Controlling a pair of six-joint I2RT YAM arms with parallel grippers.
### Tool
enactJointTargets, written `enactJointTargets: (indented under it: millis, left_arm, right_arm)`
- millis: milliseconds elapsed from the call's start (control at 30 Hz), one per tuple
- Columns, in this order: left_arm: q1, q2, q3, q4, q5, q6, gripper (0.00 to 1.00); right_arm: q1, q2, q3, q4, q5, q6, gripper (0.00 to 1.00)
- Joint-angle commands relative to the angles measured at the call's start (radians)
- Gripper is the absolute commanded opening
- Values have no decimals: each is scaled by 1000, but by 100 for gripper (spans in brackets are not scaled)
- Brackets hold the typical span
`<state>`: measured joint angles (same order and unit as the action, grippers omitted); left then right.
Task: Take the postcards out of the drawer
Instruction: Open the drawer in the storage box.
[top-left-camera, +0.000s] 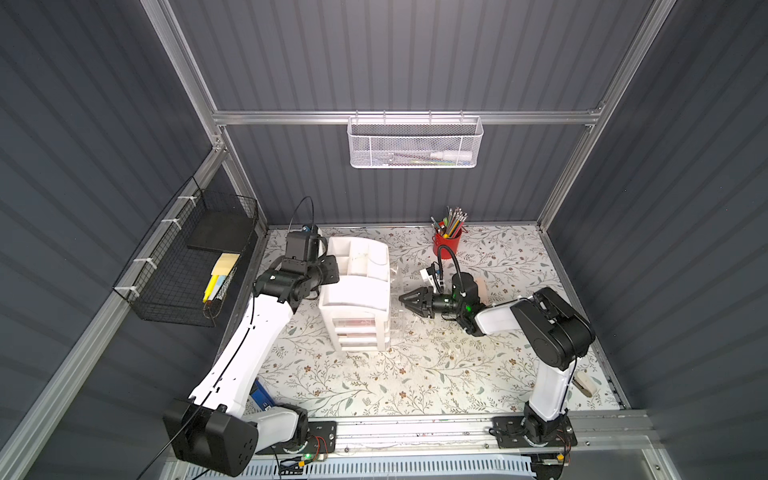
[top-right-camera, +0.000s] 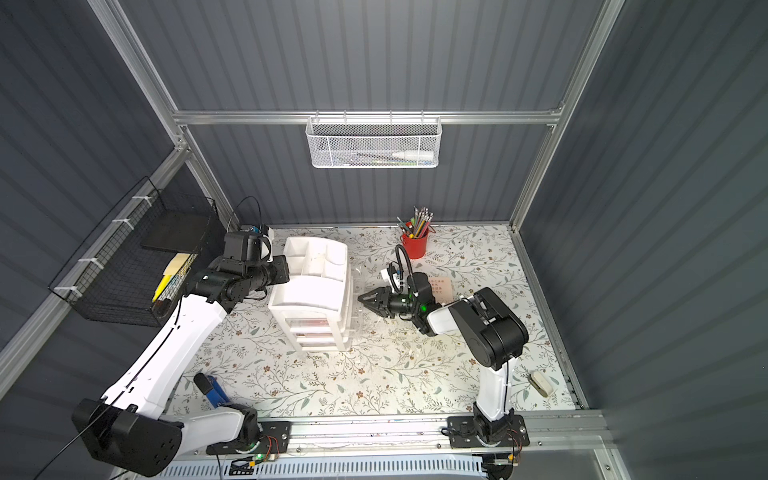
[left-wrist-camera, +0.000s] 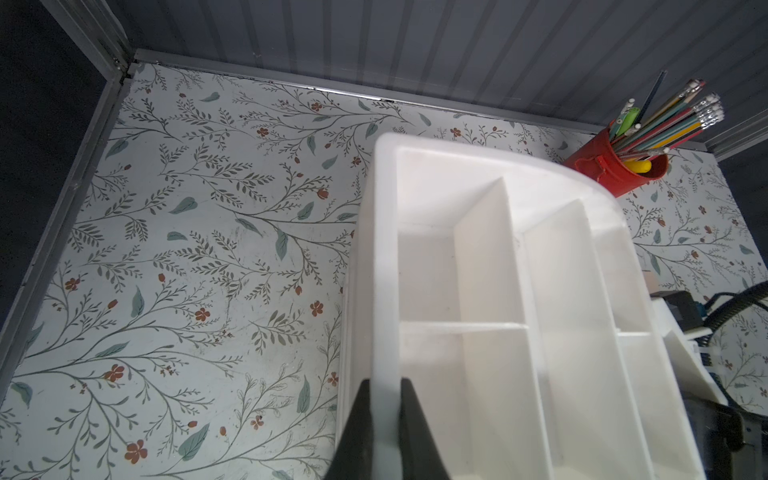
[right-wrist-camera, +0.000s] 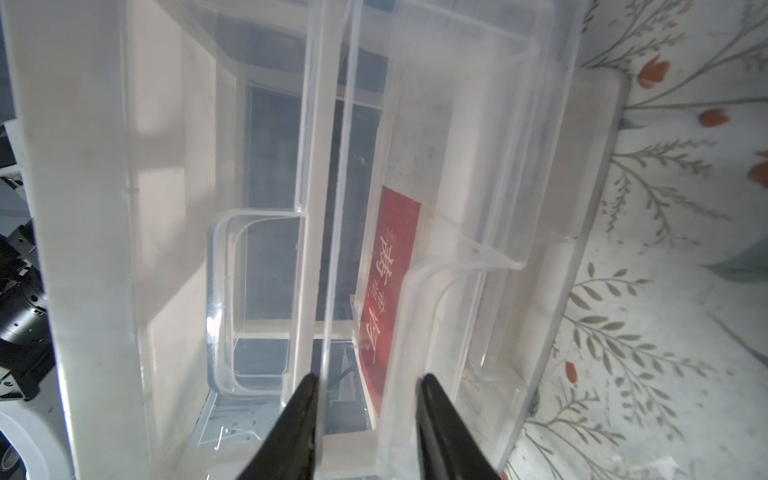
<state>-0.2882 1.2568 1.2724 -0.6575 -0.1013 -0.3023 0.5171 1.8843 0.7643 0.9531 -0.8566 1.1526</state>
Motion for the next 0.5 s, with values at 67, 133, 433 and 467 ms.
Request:
enactJointTargets:
  millis: [67,133,433,467]
  left_arm:
    - [4,17,-7,-97,-34,23,0]
    - [4,16,-7,-99,-35,24,0]
    - [4,10,0,-105,-52,24,0]
    - [4,9,-1,-104,-52,24,0]
  right_arm:
    - [-25,-72,-16,-53,-16,-64,37]
    - [-33,-93,-18,-105,-21,-85,37]
    - [-71,-183,-23,-287,-32,-161,37]
    - [-77,-187,-26,-293,-36,-165,37]
